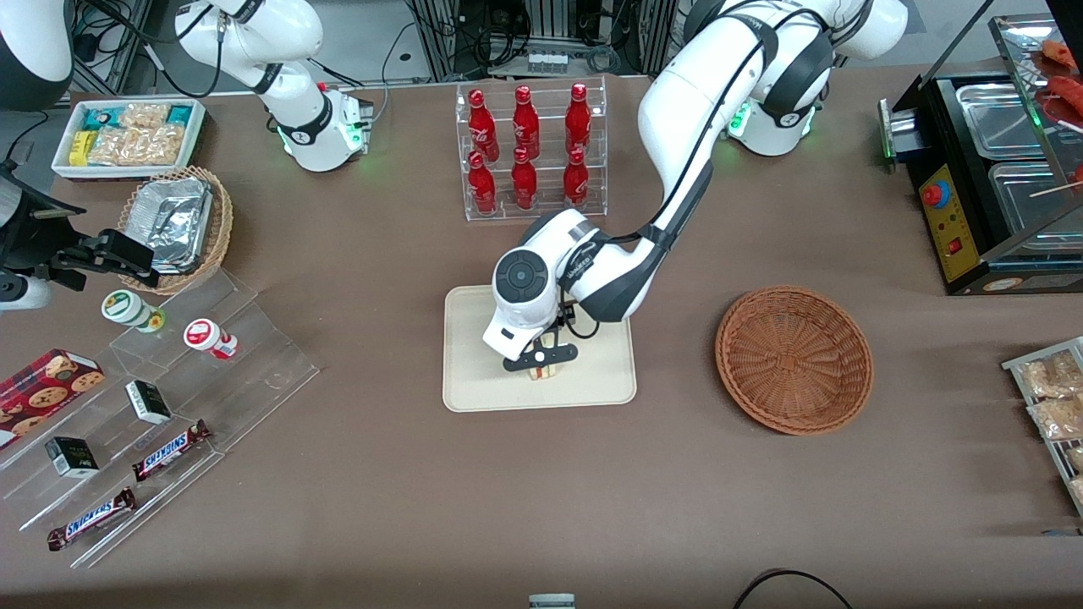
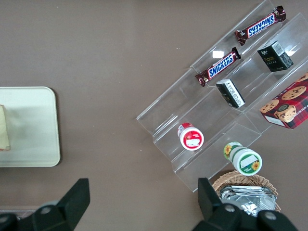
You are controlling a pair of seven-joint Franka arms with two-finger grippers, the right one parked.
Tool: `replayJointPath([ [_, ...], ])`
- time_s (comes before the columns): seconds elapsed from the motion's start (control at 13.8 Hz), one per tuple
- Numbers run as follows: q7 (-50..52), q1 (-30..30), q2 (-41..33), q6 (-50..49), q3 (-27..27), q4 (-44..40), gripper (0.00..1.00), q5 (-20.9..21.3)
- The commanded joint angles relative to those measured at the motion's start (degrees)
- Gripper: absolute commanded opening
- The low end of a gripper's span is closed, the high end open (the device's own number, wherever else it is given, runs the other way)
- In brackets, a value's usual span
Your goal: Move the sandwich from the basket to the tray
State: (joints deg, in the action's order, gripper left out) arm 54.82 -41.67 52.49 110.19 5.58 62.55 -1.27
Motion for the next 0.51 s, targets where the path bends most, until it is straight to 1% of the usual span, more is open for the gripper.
replayJointPath([
  [0.0, 0.3, -0.3, -3.5, -2.9, -0.7, -0.2, 1.0, -0.1],
  [0.22, -2.3, 0.6, -5.8, -3.4, -0.3, -0.2, 1.0, -0.7],
  [0.44, -3.8, 1.7, -8.8, -6.3, -0.1, -0.2, 1.0, -0.8],
])
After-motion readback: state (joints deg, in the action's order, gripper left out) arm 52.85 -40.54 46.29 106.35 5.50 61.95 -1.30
